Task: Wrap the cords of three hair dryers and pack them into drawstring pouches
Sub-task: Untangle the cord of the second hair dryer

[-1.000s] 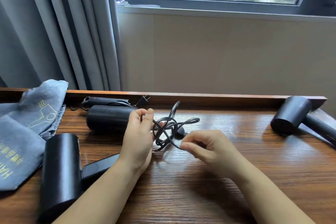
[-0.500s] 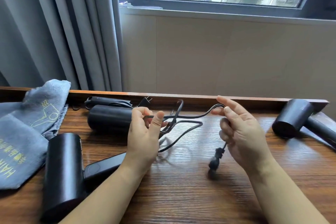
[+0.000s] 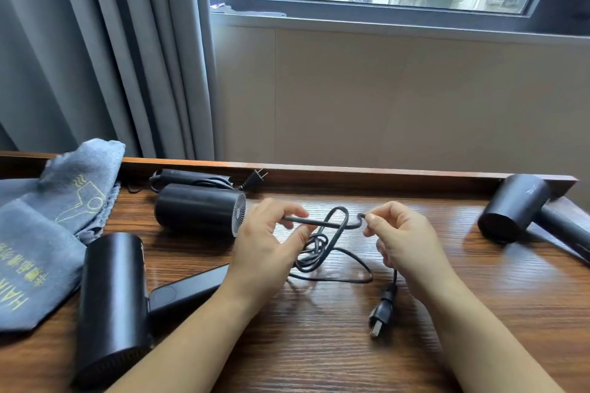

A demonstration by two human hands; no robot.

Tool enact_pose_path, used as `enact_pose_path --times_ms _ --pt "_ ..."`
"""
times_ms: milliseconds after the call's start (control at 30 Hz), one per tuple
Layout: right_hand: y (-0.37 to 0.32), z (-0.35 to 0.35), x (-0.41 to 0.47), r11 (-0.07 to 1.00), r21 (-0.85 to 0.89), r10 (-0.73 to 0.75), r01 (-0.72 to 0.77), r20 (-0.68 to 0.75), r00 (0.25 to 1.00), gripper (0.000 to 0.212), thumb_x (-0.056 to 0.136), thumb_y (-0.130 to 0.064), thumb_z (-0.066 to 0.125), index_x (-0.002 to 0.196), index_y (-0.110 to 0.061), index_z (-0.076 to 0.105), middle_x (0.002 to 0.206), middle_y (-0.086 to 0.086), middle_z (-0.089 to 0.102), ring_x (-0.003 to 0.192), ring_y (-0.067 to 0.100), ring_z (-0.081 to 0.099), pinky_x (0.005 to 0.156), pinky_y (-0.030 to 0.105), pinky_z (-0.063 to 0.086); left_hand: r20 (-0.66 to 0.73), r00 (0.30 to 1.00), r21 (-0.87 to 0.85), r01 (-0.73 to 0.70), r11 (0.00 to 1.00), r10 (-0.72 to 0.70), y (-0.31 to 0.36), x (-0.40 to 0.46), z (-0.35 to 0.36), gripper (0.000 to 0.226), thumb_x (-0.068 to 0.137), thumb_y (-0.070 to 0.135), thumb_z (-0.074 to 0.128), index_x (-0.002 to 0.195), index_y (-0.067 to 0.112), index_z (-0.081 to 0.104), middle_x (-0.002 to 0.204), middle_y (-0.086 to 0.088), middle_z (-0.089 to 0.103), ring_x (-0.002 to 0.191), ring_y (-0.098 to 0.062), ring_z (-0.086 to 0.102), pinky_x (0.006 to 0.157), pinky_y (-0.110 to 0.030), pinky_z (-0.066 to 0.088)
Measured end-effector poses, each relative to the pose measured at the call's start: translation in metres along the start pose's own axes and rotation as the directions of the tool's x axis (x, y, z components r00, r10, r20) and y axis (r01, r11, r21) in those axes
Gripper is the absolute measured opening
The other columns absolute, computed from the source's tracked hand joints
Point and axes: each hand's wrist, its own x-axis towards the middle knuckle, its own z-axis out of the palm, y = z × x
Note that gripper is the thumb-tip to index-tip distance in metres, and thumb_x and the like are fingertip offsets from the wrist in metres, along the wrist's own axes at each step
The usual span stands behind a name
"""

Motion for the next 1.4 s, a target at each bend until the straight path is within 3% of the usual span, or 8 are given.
enact_pose_path --times_ms 167,333,533,700,833,933,1133,1400 --pt "-0.003 0.001 -0.005 0.944 -0.193 -0.29 0.268 -0.097 0.952 0.026 0.094 -0.047 0.055 0.115 -0.034 0.065 0.119 -0.017 0.062 0.114 0.004 0.055 0.097 0.029 0.042 0.052 0.991 -0.092 0.128 0.987 -0.124 -0.001 -0.002 0.002 0.014 0.077 0.035 0.064 0.075 0.023 0.07 0.057 -0.013 0.054 0.054 -0.02 0.044 0.056 -0.041 0.043" --pt "-0.009 0.009 -0.016 0.818 -0.117 -0.507 0.563 0.316 0.802 0.064 0.084 -0.072 0.051 0.135 -0.034 0.054 0.147 -0.01 0.045 0.145 0.006 0.027 0.118 0.021 0.019 0.09 0.988 -0.053 0.129 0.99 -0.124 -0.003 -0.003 0.005 0.038 0.076 0.045 0.063 0.063 0.009 0.064 0.049 -0.005 0.048 0.051 -0.01 0.041 0.052 -0.037 0.039" --pt "0.009 0.009 0.001 0.804 -0.406 -0.386 0.434 0.199 0.901 0.026 0.087 -0.018 0.069 0.103 -0.035 0.061 0.109 -0.021 0.057 0.116 0.004 0.048 0.102 0.021 0.035 -0.039 0.968 -0.396 0.211 0.894 -0.246 0.008 0.004 -0.001 0.054 0.092 0.04 0.062 0.047 0.015 0.049 0.048 0.0 0.039 0.051 -0.012 0.036 0.054 -0.026 0.033" --pt "0.005 0.011 -0.004 0.785 -0.319 -0.455 0.531 0.285 0.844 0.043 0.087 -0.026 0.068 0.126 -0.042 0.059 0.128 -0.015 0.052 0.127 0.004 0.044 0.11 0.021 0.031 0.097 0.981 -0.375 0.192 0.907 -0.168 0.007 0.001 -0.003 0.075 0.086 0.076 0.039 0.047 0.014 0.054 0.049 -0.01 0.046 0.053 -0.02 0.044 0.059 -0.033 0.038" --pt "-0.005 0.009 -0.008 0.772 -0.258 -0.56 0.581 0.157 0.814 0.014 0.086 -0.043 0.063 0.096 -0.039 0.072 0.1 -0.011 0.055 0.095 0.009 0.053 0.085 0.012 0.037 0.122 0.977 -0.339 0.207 0.918 -0.176 0.009 0.001 -0.003 0.077 0.083 0.08 0.032 0.053 0.015 0.058 0.053 0.002 0.053 0.058 -0.017 0.048 0.064 -0.03 0.04" --pt "-0.005 0.006 -0.009 0.808 -0.263 -0.466 0.527 0.263 0.845 0.037 0.085 -0.026 0.069 0.119 -0.037 0.063 0.1 -0.014 0.052 0.079 0.012 0.048 0.074 0.01 0.036 0.139 0.981 -0.379 0.178 0.908 -0.134 0.011 0.001 -0.004 0.07 0.077 0.089 0.035 0.061 0.023 0.052 0.059 0.012 0.043 0.06 -0.008 0.038 0.061 -0.02 0.034" --pt "0.003 0.01 -0.004 0.832 -0.398 -0.332 0.386 0.2 0.922 0.017 0.089 -0.024 0.071 0.08 -0.035 0.063 0.071 -0.023 0.059 0.065 0.0 0.053 0.062 0.014 0.034 0.193 0.98 -0.414 0.118 0.903 -0.039 0.015 -0.002 -0.007 0.045 0.087 0.064 0.055 0.084 0.019 0.055 0.075 -0.013 0.045 0.073 -0.033 0.041 0.074 -0.057 0.037" --pt "0.001 0.013 -0.007 0.838 -0.351 -0.366 0.418 0.206 0.907 0.01 0.088 -0.025 0.074 0.082 -0.032 0.071 0.076 -0.018 0.06 0.074 -0.001 0.055 0.068 0.011 0.036 0.246 0.969 -0.451 0.126 0.883 -0.013 0.016 -0.005 -0.005 0.045 0.092 0.041 0.054 0.092 -0.003 0.05 0.083 -0.023 0.044 0.079 -0.039 0.041 0.077 -0.05 0.038"
